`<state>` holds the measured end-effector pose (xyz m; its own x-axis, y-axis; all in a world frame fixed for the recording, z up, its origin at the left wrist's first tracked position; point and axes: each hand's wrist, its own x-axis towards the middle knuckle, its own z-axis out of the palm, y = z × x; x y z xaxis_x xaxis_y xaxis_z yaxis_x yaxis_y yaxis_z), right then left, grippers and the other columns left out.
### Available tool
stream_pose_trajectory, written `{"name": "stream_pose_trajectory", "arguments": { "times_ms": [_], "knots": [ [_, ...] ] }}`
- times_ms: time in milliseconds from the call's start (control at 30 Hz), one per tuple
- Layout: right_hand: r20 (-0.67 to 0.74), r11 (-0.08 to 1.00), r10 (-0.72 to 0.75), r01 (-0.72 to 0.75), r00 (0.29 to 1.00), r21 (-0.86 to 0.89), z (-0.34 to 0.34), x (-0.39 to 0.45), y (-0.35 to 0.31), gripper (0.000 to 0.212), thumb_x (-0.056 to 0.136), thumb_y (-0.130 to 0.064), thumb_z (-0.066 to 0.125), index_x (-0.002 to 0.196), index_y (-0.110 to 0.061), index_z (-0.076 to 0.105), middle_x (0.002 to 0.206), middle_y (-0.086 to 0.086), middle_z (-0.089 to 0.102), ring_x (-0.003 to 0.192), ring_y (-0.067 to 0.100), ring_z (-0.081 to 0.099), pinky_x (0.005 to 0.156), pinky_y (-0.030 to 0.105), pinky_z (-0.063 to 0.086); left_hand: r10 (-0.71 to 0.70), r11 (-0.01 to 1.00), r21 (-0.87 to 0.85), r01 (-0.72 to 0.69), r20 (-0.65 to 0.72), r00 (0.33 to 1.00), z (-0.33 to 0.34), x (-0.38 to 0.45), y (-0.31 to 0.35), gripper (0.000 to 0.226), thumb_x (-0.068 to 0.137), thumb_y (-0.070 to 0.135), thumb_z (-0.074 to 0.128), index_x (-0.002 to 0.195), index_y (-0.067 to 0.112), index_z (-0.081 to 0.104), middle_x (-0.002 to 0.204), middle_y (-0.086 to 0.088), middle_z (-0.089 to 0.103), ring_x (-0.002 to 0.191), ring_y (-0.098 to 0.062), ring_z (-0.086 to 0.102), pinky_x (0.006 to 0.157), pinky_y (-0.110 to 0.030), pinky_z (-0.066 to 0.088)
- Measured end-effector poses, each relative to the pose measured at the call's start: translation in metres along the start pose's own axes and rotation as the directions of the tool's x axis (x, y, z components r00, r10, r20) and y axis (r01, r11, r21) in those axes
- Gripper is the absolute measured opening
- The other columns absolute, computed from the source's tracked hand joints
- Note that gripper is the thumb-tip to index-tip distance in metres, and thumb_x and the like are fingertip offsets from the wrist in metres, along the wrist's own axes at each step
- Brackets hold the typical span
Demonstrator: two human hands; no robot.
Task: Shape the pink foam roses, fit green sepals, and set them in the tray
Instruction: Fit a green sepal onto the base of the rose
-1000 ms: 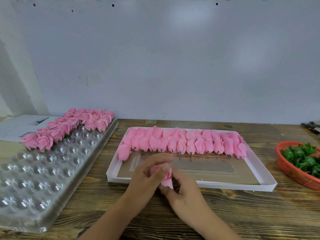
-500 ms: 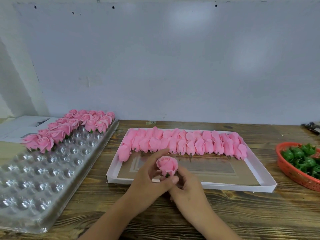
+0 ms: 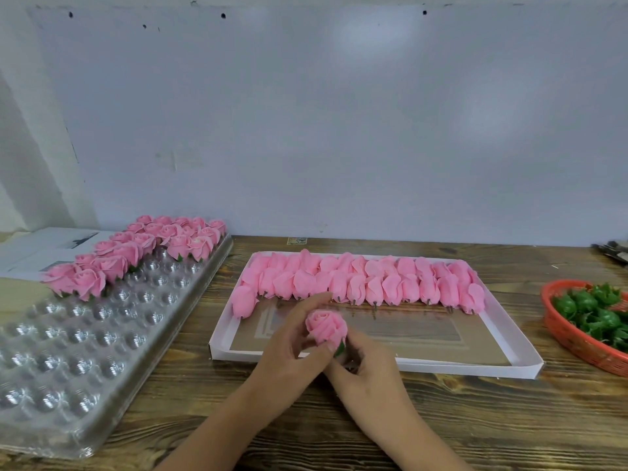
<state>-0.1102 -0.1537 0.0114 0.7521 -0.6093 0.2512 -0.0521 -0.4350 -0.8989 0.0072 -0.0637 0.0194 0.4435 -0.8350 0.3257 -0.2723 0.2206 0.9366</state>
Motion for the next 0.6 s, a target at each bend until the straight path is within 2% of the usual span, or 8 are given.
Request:
{"name": "stream_pose_trajectory", "arguments": {
  "times_ms": [133,300,467,600],
  "knots": [
    [0.014,0.999,-0.03,0.03,0.999,-0.038,0.0002,-0.0009,-0.0002,0.035,0.089,-0.026,0.064,0.118,-0.046,0.064,0.094,-0.013,0.073,0.08,0.013,0.066,0.075,0.037,0.055,0.003,1.0,0.004,-0.003,-0.039,0.999,0.0017,0.002,-0.0016,0.047,0.081,0.029,0.07,0.123,0.046,0.06,0.114,0.007,0.069,0.107,-0.01,0.066,0.086,-0.021,0.053],
    [0.014,0.996,-0.043,0.044,0.999,-0.084,0.0006,-0.0005,0.0015,0.035,0.087,-0.031,0.063,0.118,-0.047,0.063,0.094,-0.017,0.072,0.082,0.009,0.065,0.074,0.032,0.055,0.004,1.0,0.011,-0.003,-0.06,0.998,0.0012,0.003,-0.0037,0.046,0.079,0.038,0.073,0.122,0.047,0.06,0.113,0.007,0.068,0.106,-0.011,0.067,0.085,-0.021,0.054],
    [-0.027,0.998,-0.044,0.043,0.999,-0.038,-0.001,0.0001,0.0044,0.042,0.083,-0.022,0.063,0.11,-0.054,0.061,0.099,-0.028,0.07,0.09,-0.004,0.066,0.073,0.011,0.051,0.008,0.994,0.11,-0.004,-0.035,0.999,-0.0008,0.0029,-0.0055,0.066,0.072,0.039,0.08,0.127,0.056,0.05,0.12,0.021,0.063,0.117,-0.006,0.061,0.093,-0.017,0.05],
    [-0.052,0.999,-0.041,0.039,0.998,-0.034,-0.0001,-0.0001,0.0073,0.044,0.085,-0.016,0.065,0.112,-0.05,0.061,0.099,-0.023,0.072,0.089,0.002,0.068,0.074,0.018,0.054,0.018,0.988,0.151,-0.005,-0.081,0.997,-0.0004,0.0039,-0.0075,0.067,0.07,0.039,0.081,0.126,0.058,0.049,0.118,0.021,0.065,0.114,-0.007,0.063,0.089,-0.025,0.055]
  ]
}}
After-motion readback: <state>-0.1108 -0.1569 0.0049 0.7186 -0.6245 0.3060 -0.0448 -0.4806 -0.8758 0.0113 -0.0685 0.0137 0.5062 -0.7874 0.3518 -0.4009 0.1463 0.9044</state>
